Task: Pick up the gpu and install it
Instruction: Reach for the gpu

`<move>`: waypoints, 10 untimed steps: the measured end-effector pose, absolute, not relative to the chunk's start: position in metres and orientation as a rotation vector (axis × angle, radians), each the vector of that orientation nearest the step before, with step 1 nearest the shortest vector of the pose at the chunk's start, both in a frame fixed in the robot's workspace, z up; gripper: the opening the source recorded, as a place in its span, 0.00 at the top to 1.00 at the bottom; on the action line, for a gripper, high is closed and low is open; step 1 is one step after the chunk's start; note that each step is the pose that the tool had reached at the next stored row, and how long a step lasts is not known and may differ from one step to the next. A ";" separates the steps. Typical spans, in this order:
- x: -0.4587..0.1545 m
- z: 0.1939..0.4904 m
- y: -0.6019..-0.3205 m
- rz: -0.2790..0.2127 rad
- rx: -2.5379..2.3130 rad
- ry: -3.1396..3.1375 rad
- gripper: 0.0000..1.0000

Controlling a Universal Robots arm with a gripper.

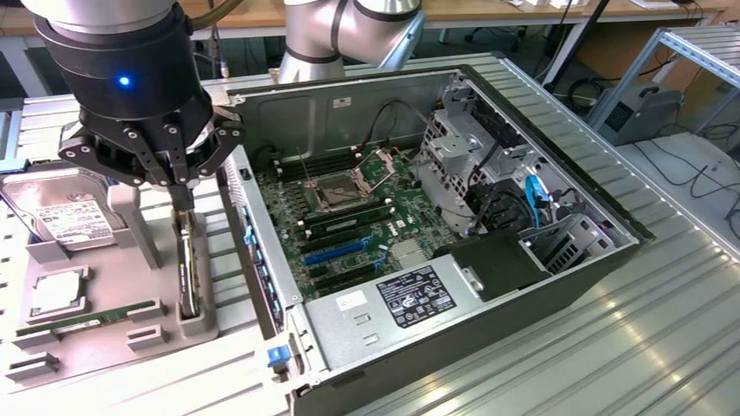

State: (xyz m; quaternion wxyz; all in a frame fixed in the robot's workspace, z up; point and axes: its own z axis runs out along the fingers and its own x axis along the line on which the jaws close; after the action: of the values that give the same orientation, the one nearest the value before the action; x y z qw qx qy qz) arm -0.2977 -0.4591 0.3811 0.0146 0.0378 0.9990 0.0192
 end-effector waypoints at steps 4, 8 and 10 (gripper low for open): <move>-0.299 0.381 -0.459 0.059 0.118 3.110 0.89; -0.300 0.380 -0.459 0.059 0.118 3.110 0.89; -0.300 0.380 -0.459 0.059 0.118 3.110 0.89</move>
State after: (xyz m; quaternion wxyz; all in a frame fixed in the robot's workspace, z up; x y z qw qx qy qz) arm -0.3002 -0.4592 0.3804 0.0146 0.0378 0.9990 0.0190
